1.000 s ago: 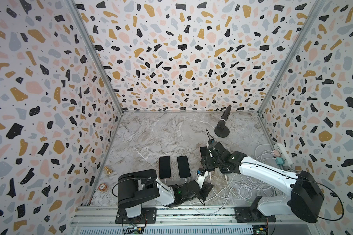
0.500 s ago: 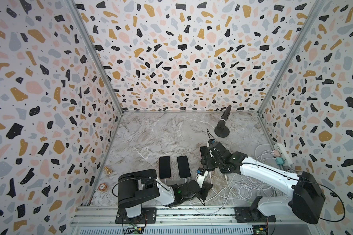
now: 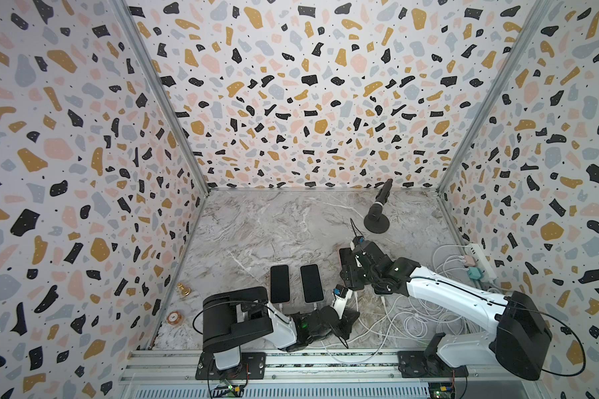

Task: Unplug the charging cable from the phone
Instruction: Remove the charging cable from the phone, then place the phone at the center of the board.

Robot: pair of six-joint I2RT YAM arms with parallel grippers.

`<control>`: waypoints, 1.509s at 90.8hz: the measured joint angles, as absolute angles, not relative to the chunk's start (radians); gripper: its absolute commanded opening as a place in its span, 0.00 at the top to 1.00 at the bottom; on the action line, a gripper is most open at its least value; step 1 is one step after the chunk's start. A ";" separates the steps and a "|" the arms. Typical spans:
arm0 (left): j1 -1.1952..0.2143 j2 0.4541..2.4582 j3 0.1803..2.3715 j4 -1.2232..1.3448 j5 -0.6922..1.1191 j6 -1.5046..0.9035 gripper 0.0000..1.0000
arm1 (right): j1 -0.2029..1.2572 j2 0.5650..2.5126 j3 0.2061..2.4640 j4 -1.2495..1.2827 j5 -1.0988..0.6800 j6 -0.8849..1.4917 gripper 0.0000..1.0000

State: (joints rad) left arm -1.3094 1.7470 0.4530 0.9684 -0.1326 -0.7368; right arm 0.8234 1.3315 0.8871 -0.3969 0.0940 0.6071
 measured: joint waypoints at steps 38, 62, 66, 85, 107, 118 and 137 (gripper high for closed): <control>-1.320 1.778 0.453 0.989 -0.139 -0.745 1.00 | 0.824 1.367 0.959 -0.414 0.119 0.591 0.65; -1.320 1.732 0.437 0.963 -0.154 -0.732 0.31 | 0.822 1.388 0.989 -0.426 0.155 0.583 0.66; -1.320 1.683 0.425 0.931 -0.167 -0.720 0.05 | 0.821 1.393 0.991 -0.440 0.163 0.582 0.66; -1.322 1.280 0.414 0.618 -0.249 -0.659 0.00 | 0.814 1.443 1.033 -0.527 0.199 0.571 0.66; -1.325 0.731 0.415 0.044 -0.493 -0.678 0.00 | 0.812 1.534 1.084 -0.583 0.259 0.558 0.67; -1.323 0.544 0.419 -0.209 -0.590 -0.706 0.00 | 0.812 1.594 1.081 -0.598 0.288 0.554 0.68; -1.323 0.529 0.464 -0.465 -0.656 -0.767 0.00 | 0.812 1.666 1.052 -0.583 0.306 0.549 0.69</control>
State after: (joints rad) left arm -1.3231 0.5285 0.4644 -0.4648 -0.6563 -0.7666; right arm 0.8116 1.6665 1.0515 -0.5827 0.3058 0.5491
